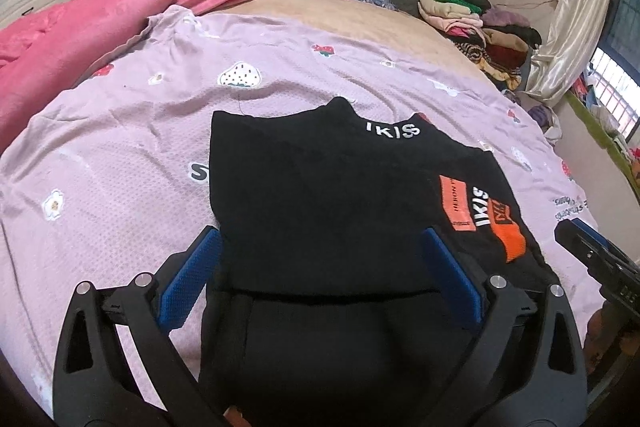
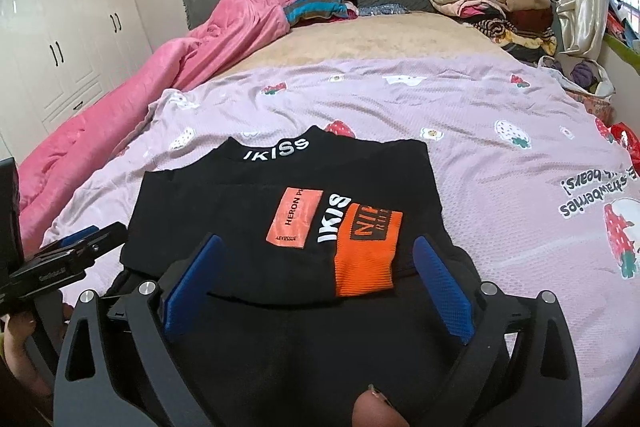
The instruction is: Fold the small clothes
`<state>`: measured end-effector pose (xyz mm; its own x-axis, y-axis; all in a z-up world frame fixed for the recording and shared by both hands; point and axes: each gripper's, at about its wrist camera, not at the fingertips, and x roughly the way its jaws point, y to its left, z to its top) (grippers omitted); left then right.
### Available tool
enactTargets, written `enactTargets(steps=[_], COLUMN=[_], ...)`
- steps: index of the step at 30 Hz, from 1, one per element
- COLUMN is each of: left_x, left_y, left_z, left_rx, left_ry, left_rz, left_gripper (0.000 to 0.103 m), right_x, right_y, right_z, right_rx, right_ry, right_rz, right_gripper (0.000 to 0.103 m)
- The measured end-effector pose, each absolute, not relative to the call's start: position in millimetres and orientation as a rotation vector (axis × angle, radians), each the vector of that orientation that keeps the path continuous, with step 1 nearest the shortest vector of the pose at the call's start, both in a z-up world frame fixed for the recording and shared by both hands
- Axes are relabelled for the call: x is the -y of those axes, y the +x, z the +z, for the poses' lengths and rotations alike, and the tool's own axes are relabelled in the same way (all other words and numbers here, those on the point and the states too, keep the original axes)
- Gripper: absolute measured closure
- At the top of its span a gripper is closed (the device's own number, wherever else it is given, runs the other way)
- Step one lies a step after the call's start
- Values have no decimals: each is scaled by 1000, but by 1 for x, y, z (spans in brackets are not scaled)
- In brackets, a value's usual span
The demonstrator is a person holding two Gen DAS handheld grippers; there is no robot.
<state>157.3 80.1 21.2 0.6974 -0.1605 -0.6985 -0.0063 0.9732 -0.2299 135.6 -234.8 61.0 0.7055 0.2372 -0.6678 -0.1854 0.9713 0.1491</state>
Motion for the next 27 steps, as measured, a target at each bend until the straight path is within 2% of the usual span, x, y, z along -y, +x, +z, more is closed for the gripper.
enactTargets(steps=[27], left_x=[-61], left_y=[92], left_z=[48], left_rx=[-777], left_ry=[-210], left_rz=[-116], left_gripper=[10], right_x=[260], right_y=[83], right_z=[98], right_rx=[-672], right_ry=[79], right_rz=[252], right_gripper=[7])
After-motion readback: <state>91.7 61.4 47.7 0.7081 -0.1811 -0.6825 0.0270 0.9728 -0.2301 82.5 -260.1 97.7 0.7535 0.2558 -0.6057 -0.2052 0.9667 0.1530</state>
